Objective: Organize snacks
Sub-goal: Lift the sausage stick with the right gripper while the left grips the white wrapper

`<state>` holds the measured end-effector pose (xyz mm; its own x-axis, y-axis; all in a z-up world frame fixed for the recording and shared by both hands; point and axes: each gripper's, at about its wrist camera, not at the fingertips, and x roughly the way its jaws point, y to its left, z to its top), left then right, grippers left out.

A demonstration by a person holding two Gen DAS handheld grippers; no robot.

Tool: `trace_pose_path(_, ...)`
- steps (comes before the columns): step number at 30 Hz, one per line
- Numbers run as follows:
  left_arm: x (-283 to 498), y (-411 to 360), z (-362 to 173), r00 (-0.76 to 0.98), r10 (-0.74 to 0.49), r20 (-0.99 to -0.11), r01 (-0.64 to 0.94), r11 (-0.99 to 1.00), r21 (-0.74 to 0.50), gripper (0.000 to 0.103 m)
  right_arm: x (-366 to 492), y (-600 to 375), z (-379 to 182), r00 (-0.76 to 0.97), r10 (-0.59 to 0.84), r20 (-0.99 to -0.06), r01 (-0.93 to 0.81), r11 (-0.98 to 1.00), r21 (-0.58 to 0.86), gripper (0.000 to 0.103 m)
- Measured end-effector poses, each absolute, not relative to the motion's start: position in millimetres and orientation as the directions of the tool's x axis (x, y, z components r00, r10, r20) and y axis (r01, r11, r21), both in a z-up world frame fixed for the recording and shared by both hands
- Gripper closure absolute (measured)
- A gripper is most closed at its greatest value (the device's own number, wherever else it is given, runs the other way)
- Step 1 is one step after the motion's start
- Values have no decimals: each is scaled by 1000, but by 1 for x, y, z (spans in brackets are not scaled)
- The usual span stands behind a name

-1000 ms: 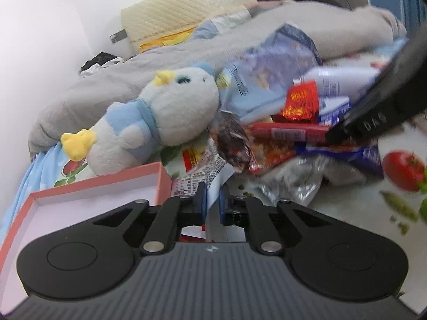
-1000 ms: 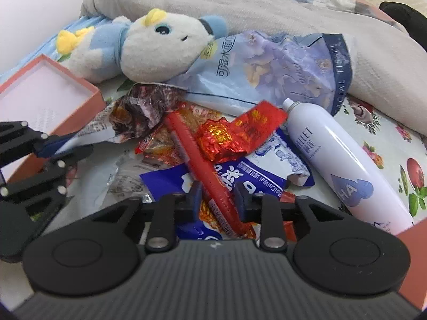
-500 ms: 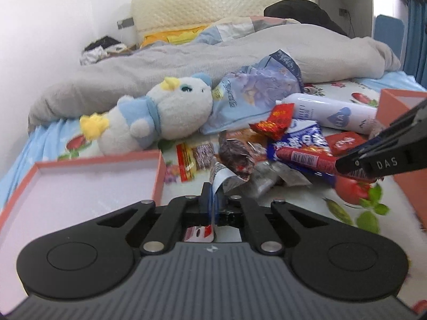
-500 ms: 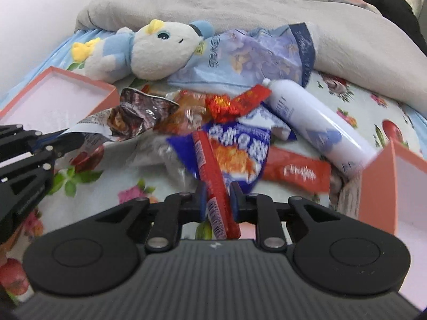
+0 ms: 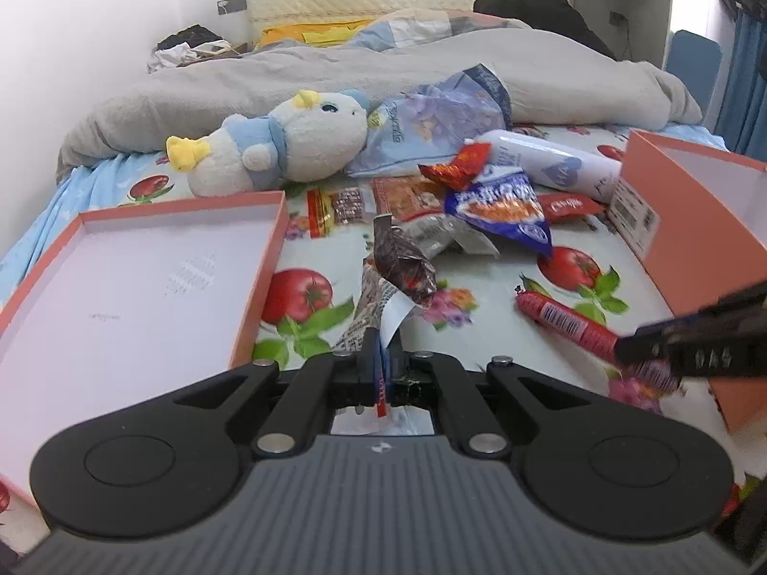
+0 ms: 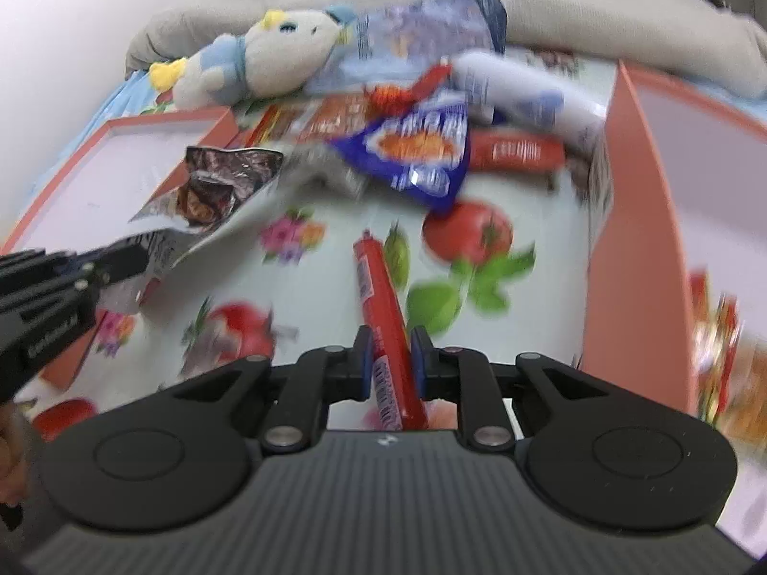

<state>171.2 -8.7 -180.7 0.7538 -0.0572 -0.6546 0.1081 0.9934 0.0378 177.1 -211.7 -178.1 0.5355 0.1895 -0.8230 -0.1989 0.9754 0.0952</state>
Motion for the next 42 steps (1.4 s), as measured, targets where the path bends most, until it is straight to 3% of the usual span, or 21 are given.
trace_pose_path(14,111,-28,-191,696,-103,-711,169,985,23,100,96,-224,-190,546,202,-813,-120,979,162,84)
trace_pose_path(17,104,-29,-194,665,-155,-730,198,980,-28,99,90,-229,-189,549,214,-808,-115,977,181,82)
trace_pose_path(19,100,-29,-195,649,-183,-739,218,975,-51,89,90,-232,-187,554,225,-802,-118,974,192,82)
trace_pose_path(21,97,-29,-194,628,-212,-748,244,967,-70,66,90,-233,-184,571,220,-791,-127,975,180,67)
trace_pose_path(22,97,-30,-194,623,-220,-751,246,966,-79,40,90,-234,-183,581,217,-785,-130,976,174,51)
trace_pose_path(23,94,-28,-193,634,-223,-741,239,967,-87,30,90,-234,-182,585,222,-780,-141,975,172,45)
trace_pose_path(29,92,-25,-187,670,-247,-700,260,961,-91,27,94,-234,-182,588,261,-765,-215,963,164,47)
trace_pose_path(34,104,-34,-184,681,-234,-693,342,940,18,23,105,-229,-193,584,246,-773,-233,964,131,49)
trace_pose_path(38,114,-50,-186,686,-237,-688,431,894,122,22,114,-228,-205,578,222,-785,-220,969,112,59)
trace_pose_path(42,124,-67,-200,675,-211,-707,503,833,231,22,131,-217,-211,573,223,-789,-254,963,88,62)
